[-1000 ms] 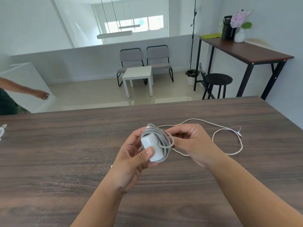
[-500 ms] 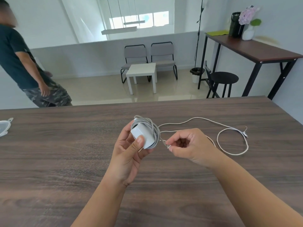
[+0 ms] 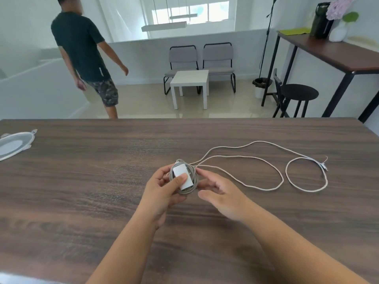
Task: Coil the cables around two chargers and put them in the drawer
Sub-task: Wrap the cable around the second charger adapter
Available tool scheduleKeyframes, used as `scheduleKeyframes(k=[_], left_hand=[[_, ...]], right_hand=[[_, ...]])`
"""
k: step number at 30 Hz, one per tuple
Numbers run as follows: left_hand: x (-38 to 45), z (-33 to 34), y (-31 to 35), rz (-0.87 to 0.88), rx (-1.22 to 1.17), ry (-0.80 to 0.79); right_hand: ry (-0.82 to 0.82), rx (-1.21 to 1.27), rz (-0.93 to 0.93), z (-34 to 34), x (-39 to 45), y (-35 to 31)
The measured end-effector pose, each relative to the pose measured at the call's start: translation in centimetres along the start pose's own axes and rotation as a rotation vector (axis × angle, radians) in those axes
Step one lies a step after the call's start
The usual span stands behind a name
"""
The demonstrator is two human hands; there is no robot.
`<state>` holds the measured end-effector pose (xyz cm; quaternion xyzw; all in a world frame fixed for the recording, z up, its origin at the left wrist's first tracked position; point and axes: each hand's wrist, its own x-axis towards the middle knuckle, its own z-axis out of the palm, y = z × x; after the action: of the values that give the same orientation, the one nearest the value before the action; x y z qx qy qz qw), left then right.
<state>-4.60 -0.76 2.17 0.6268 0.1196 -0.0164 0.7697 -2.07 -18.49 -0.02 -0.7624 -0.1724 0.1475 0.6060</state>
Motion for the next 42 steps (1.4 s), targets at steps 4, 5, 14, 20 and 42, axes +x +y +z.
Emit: scheduleKeyframes(k=[4, 5, 14, 20, 42], left_hand=[[0.4, -1.3, -1.3, -0.134, 0.057, 0.064], [0.3, -1.4, -1.5, -0.159, 0.051, 0.081], [0.3, -3.1, -2.9, -0.226, 0.328, -0.028], [0.8, -2.9, -3.7, -0.162, 0.563, -0.079], [6.0, -4.5, -2.5, -0.176, 0.723, 0.143]], right_hand=[[0.007, 0.041, 0.084, 2.3, -0.1, 1.3], [0.001, 0.004, 0.087, 2.8, -0.1, 1.4], [0.146, -0.482, -0.097, 3.4, 0.0, 2.9], [0.159, -0.588, -0.223, 3.0, -0.6, 5.1], [0.434, -0.136, 0.028, -3.5, 0.3, 4.7]])
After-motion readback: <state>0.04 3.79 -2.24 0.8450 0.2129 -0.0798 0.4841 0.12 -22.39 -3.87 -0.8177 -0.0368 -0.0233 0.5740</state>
